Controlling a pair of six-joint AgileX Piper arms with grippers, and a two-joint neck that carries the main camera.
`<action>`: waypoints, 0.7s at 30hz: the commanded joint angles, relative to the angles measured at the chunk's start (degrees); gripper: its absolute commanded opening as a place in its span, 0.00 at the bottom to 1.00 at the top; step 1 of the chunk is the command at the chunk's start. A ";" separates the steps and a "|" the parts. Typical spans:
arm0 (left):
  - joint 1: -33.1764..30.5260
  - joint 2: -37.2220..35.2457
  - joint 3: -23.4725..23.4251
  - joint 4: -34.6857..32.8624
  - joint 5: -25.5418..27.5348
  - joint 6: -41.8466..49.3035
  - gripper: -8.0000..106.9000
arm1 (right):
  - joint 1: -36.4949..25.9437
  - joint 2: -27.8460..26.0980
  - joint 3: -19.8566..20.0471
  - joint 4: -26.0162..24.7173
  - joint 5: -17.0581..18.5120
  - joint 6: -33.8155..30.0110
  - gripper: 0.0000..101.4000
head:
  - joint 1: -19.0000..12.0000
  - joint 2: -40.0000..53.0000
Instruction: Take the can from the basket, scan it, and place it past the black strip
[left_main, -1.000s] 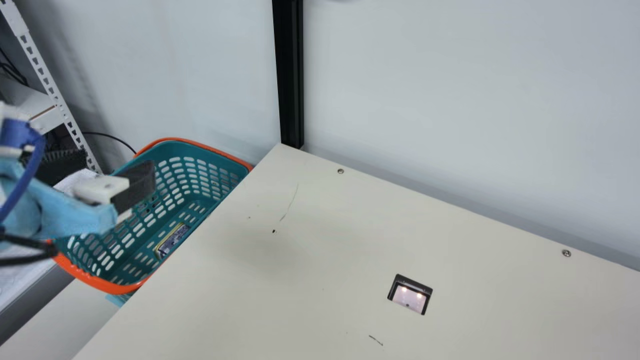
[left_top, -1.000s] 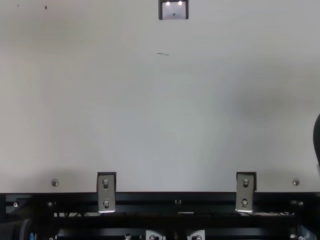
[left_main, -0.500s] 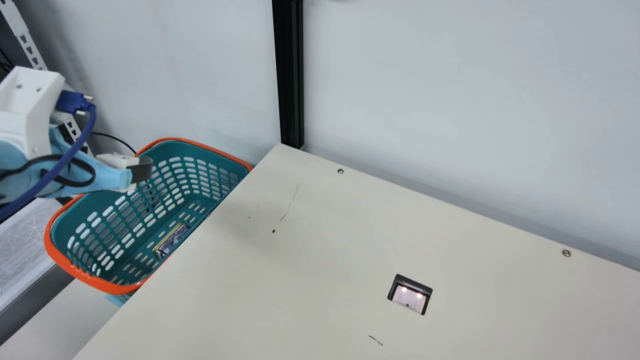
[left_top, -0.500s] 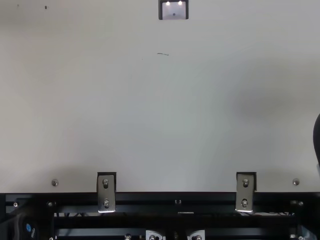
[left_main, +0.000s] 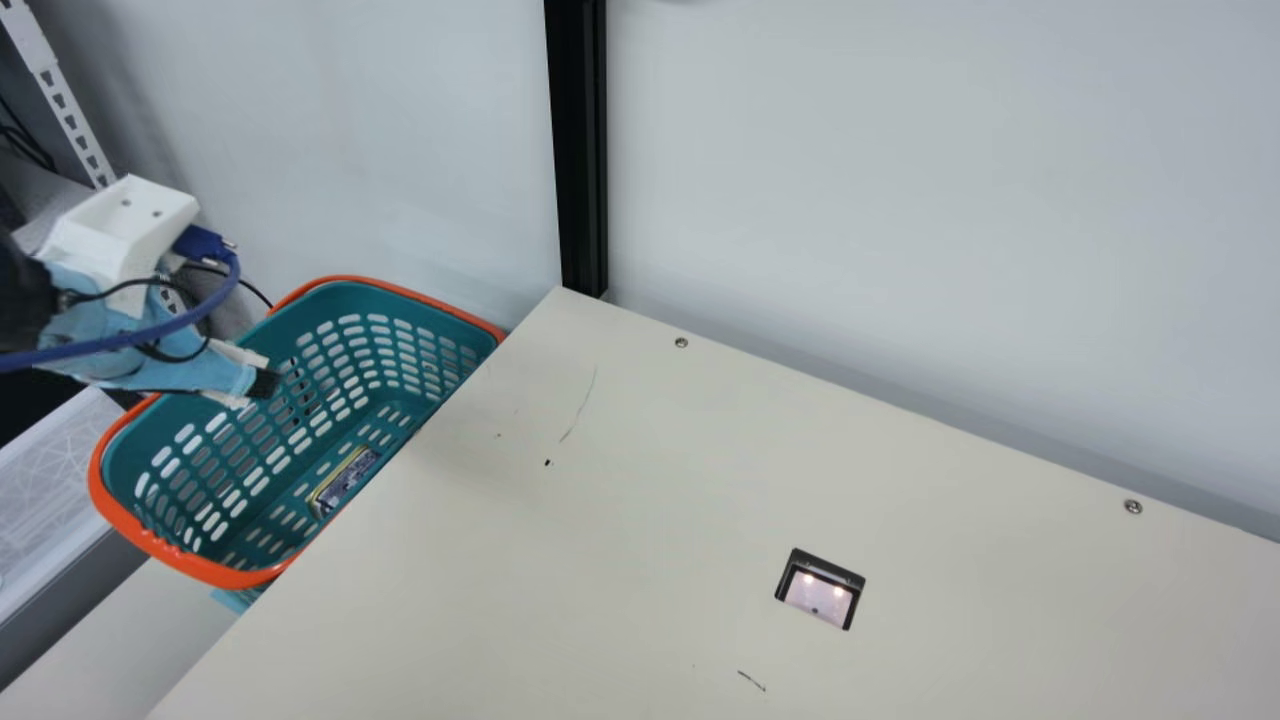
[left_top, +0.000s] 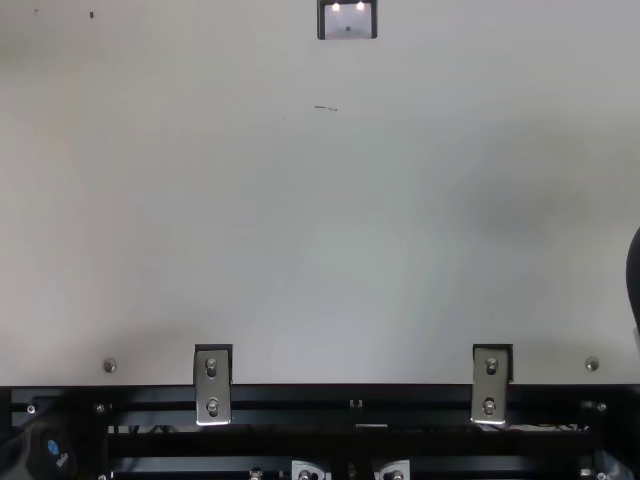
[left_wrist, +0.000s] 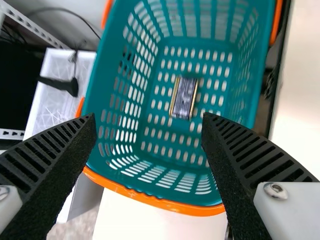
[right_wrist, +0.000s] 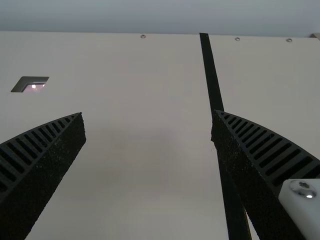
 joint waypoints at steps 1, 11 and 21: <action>0.33 4.23 -1.65 0.03 0.85 1.64 0.85 | 0.00 0.00 0.00 0.00 0.00 0.00 1.00 | -2.45 1.11; 1.28 18.80 -10.51 -0.79 3.71 6.63 0.85 | 0.00 0.00 0.00 0.00 0.00 0.00 1.00 | -2.45 1.11; -0.21 31.88 -17.33 -1.44 3.78 8.31 0.85 | 0.00 0.00 0.00 0.00 0.00 0.00 1.00 | -2.45 1.11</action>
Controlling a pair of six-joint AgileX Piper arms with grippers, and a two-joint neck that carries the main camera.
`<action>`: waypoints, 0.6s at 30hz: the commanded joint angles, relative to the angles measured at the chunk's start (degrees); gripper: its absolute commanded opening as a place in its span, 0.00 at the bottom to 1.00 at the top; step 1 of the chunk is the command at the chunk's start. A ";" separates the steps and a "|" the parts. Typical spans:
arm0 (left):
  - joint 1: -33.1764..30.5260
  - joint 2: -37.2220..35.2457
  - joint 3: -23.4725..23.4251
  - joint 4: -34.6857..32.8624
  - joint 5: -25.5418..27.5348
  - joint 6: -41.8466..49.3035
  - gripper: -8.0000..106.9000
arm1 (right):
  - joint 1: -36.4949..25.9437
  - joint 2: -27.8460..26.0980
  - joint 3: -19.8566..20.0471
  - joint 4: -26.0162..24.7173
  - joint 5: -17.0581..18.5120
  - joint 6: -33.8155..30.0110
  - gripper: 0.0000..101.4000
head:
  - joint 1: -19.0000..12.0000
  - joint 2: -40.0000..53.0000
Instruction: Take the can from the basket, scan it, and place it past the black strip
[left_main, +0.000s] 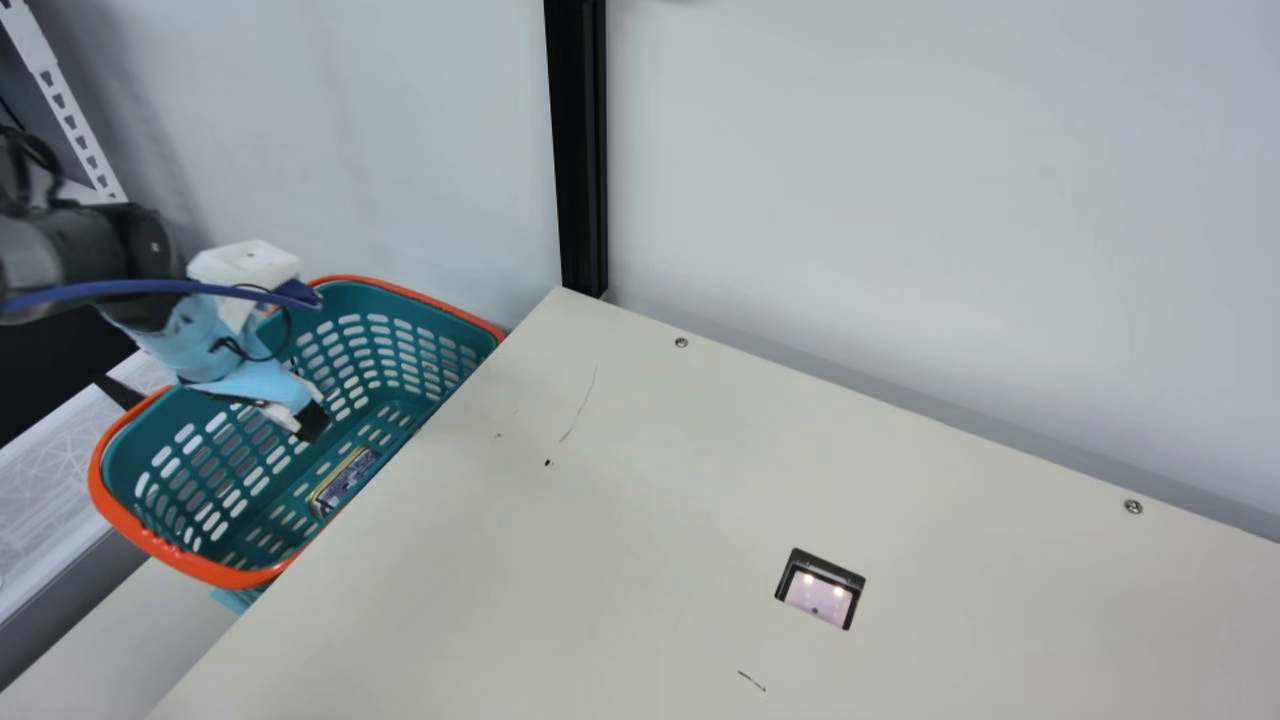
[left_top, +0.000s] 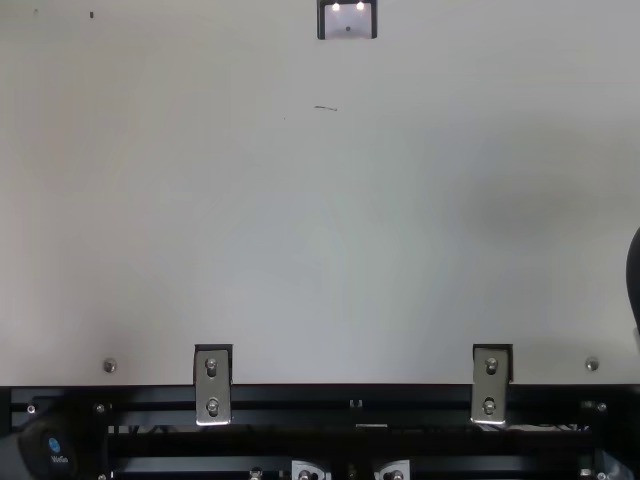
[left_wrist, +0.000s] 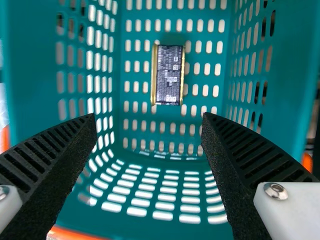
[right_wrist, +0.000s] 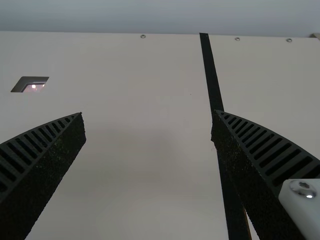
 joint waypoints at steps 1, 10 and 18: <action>-0.26 3.96 -0.89 -0.16 -0.55 0.30 0.85 | 0.00 0.00 0.00 0.00 0.00 0.00 1.00 | -2.45 1.11; -0.98 14.08 -3.80 -0.75 -4.53 0.57 0.85 | 0.00 0.00 0.00 0.05 0.00 0.00 1.00 | -2.45 1.11; -0.84 22.06 -7.56 -2.38 -8.82 2.18 0.85 | 0.00 0.00 0.00 0.05 0.00 0.00 1.00 | -2.45 1.11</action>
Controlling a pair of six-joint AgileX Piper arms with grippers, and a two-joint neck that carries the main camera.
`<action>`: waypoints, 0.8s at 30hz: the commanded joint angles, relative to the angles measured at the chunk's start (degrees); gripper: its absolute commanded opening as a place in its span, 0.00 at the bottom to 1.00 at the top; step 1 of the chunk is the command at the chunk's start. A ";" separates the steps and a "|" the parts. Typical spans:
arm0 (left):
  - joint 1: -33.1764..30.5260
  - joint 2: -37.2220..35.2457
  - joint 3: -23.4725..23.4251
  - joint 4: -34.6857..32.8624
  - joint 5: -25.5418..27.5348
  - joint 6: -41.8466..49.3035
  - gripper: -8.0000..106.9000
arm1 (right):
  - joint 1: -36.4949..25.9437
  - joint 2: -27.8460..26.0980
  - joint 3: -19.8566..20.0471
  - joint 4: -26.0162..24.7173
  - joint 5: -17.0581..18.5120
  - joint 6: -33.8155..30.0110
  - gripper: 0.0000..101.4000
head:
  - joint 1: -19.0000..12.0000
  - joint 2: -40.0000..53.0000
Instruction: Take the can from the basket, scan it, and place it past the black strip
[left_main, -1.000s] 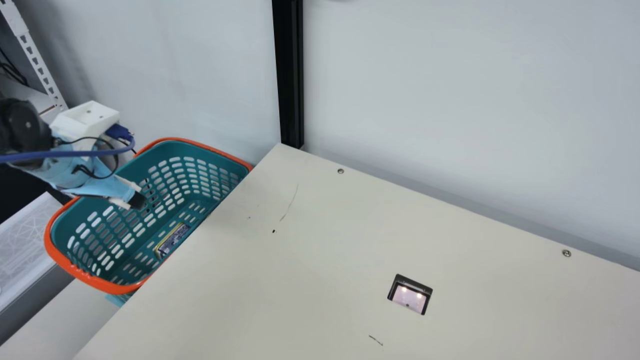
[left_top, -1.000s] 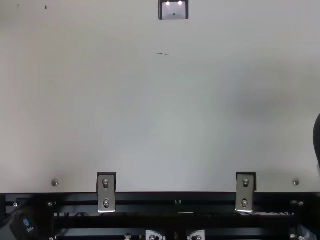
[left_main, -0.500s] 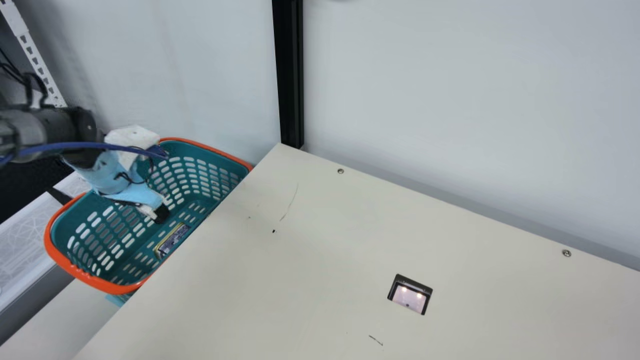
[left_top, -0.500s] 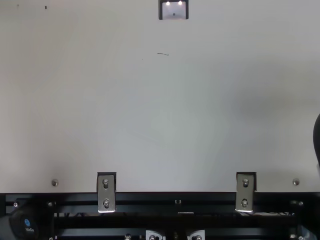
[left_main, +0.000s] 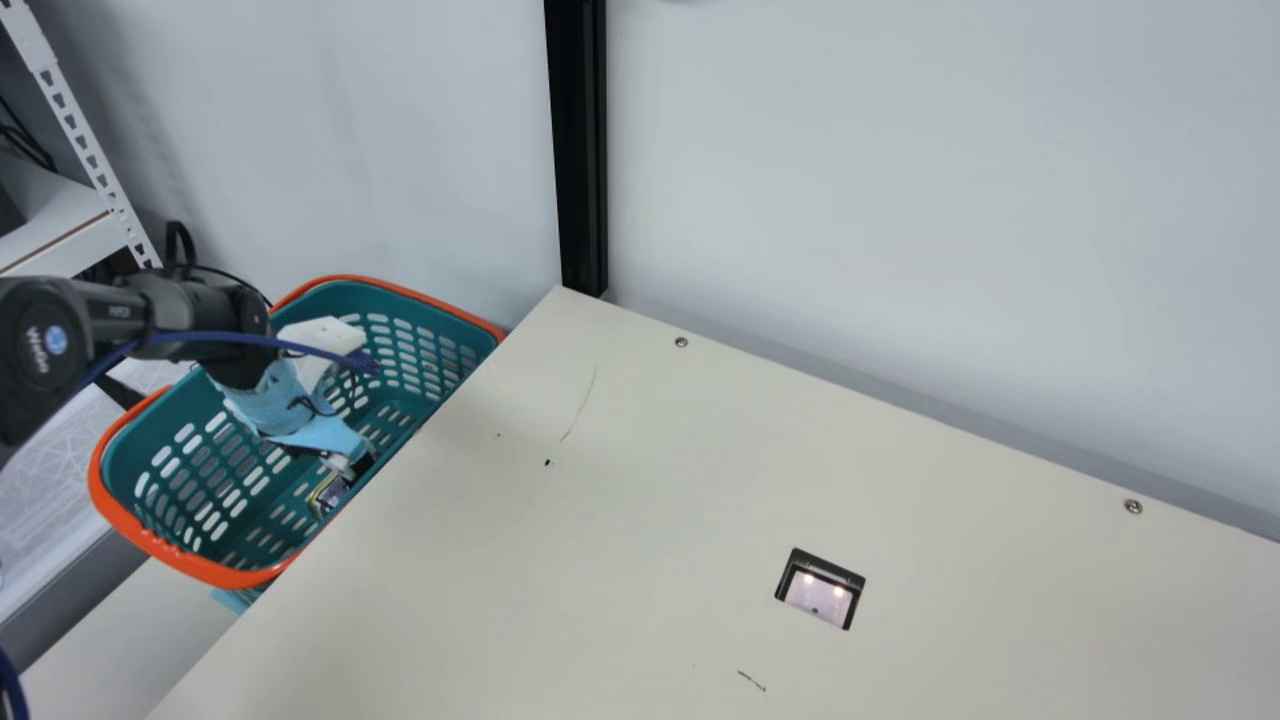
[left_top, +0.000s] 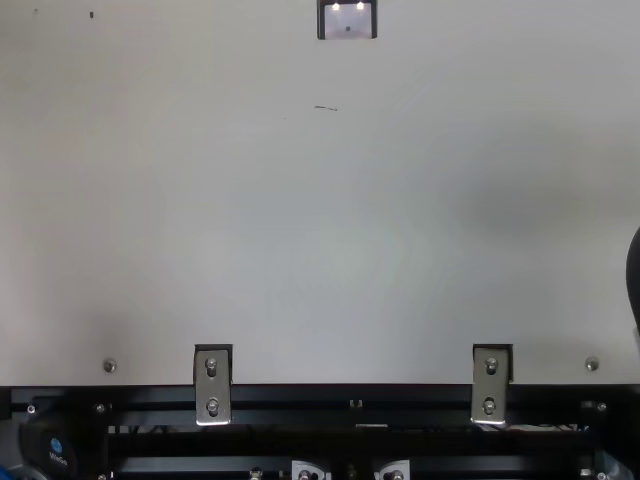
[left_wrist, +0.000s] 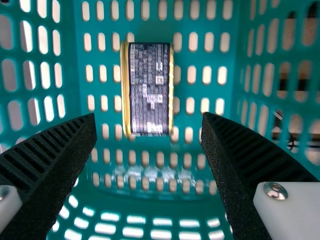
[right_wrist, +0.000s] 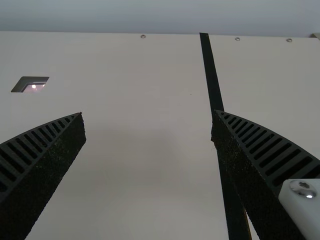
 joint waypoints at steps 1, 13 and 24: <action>-0.01 2.54 -1.27 -0.29 -0.54 0.40 0.85 | 0.00 0.00 0.00 0.00 0.00 0.00 1.00 | -2.45 1.11; -0.44 11.70 -10.11 -1.52 0.19 0.52 0.85 | 0.00 0.00 0.00 0.13 0.00 0.00 1.00 | -2.45 1.11; -0.27 17.75 -17.45 -2.85 2.54 0.84 0.85 | 0.00 0.00 0.00 0.13 0.00 0.00 1.00 | -2.45 1.11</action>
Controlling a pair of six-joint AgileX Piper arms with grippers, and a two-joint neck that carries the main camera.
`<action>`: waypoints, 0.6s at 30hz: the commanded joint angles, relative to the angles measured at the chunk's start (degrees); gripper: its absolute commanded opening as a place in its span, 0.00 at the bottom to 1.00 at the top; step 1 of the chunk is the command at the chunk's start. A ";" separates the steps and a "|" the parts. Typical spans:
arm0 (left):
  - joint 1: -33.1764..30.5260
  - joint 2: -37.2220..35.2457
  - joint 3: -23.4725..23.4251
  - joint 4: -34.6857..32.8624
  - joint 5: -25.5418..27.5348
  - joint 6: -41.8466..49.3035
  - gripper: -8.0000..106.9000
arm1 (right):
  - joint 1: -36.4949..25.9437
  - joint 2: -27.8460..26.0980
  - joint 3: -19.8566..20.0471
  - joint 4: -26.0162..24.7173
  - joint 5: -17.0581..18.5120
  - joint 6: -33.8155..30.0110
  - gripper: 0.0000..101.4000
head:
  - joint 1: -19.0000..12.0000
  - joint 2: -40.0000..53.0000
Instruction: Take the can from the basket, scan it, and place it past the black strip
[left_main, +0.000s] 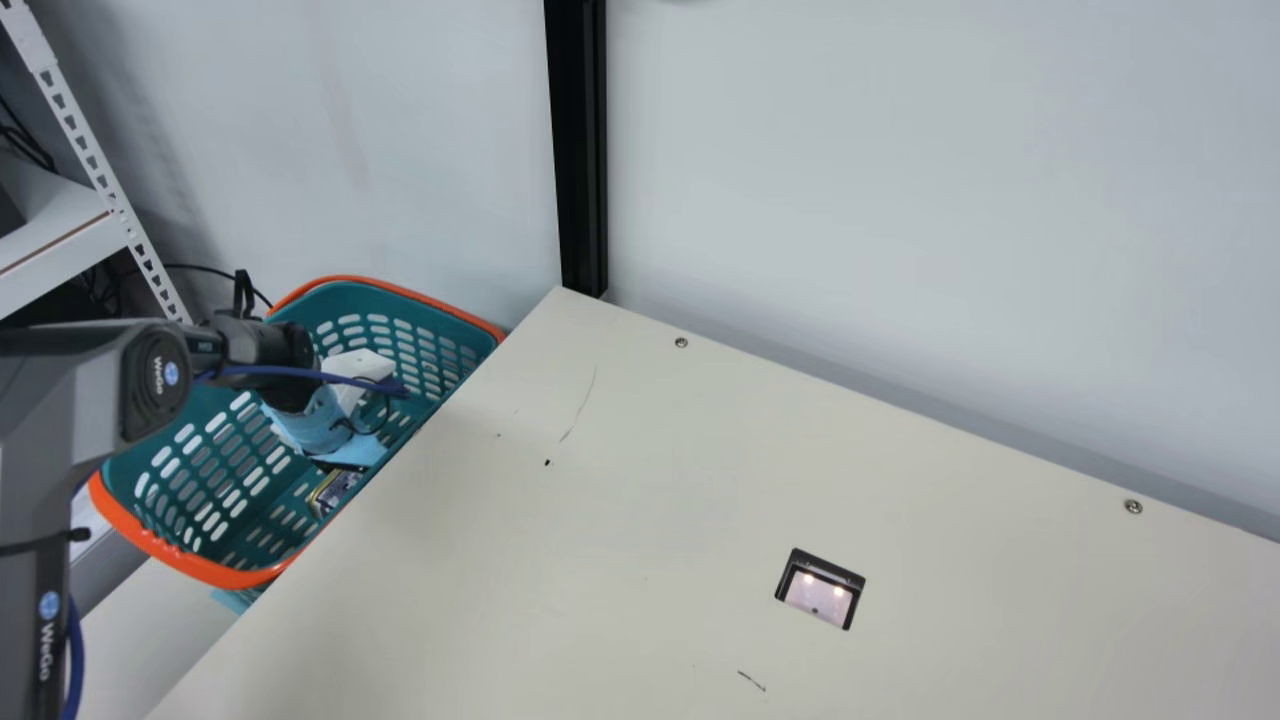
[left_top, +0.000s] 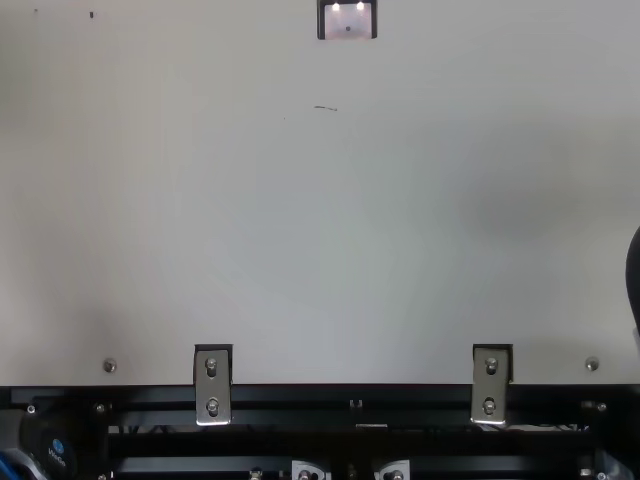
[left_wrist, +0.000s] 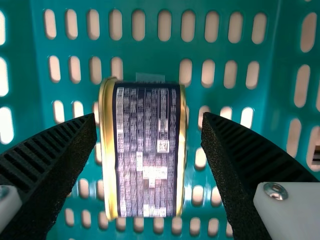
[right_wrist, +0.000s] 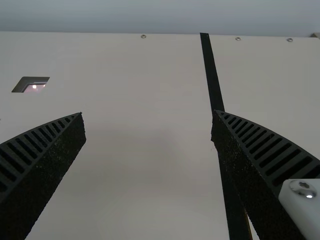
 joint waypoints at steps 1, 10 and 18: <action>0.02 0.96 -1.19 -0.43 0.43 0.08 0.85 | 0.00 0.00 0.00 0.00 0.00 0.00 1.00 | -2.45 1.11; -0.06 3.88 -4.31 -1.35 1.60 -0.02 0.85 | 0.00 0.00 0.00 0.00 0.00 0.00 1.00 | -2.45 1.11; -0.26 4.84 -6.26 -1.64 2.84 -0.28 0.85 | 0.00 0.00 0.00 0.00 0.00 0.00 1.00 | -2.45 1.11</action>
